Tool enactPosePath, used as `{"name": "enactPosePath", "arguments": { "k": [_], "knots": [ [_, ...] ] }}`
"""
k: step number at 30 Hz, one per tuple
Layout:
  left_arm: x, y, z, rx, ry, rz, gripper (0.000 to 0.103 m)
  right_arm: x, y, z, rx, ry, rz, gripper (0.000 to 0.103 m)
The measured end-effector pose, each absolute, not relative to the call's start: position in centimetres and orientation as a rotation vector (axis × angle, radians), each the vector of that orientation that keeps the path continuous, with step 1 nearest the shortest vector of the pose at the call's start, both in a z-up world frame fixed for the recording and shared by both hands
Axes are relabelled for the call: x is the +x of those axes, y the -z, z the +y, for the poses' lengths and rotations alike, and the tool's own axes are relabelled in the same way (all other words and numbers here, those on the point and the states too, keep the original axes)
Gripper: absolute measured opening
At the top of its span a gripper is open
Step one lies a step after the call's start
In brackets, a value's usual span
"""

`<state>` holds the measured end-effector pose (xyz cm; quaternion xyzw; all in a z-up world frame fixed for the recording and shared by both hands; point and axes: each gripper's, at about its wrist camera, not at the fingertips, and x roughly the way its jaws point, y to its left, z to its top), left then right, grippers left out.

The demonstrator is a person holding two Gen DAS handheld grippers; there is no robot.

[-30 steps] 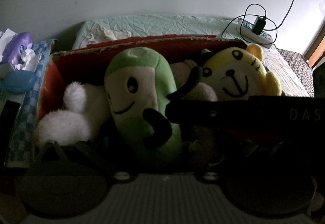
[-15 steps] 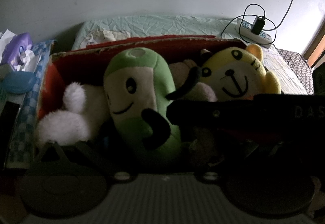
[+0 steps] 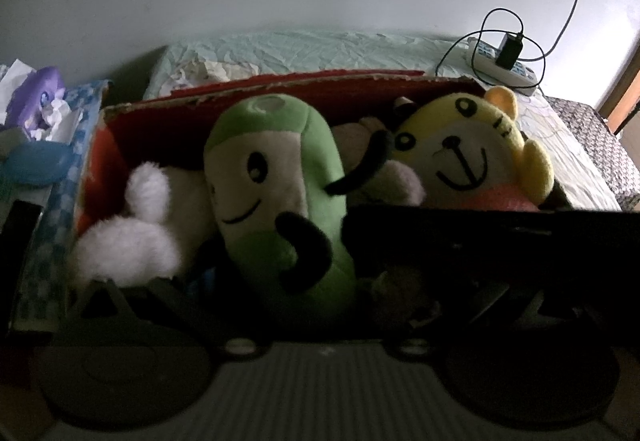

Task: Organize objects
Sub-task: 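Move the right gripper out of the box toward the white bunny plush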

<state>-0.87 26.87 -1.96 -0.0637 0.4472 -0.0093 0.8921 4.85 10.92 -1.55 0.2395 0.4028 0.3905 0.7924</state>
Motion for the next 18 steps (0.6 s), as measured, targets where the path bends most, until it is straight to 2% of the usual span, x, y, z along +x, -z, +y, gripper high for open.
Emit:
{"name": "enactPosePath", "arguments": {
  "k": [7,18],
  "knots": [
    [-1.1,0.8,26.2,-0.095,-0.017,0.904,0.098,4.1,1.1,8.8,0.56,-0.811,0.824,0.054],
    [-3.3,-1.6,24.9,-0.063,-0.055,0.872,0.098,2.6,0.8,5.4,0.672,-0.86,0.734,0.053]
  ]
}}
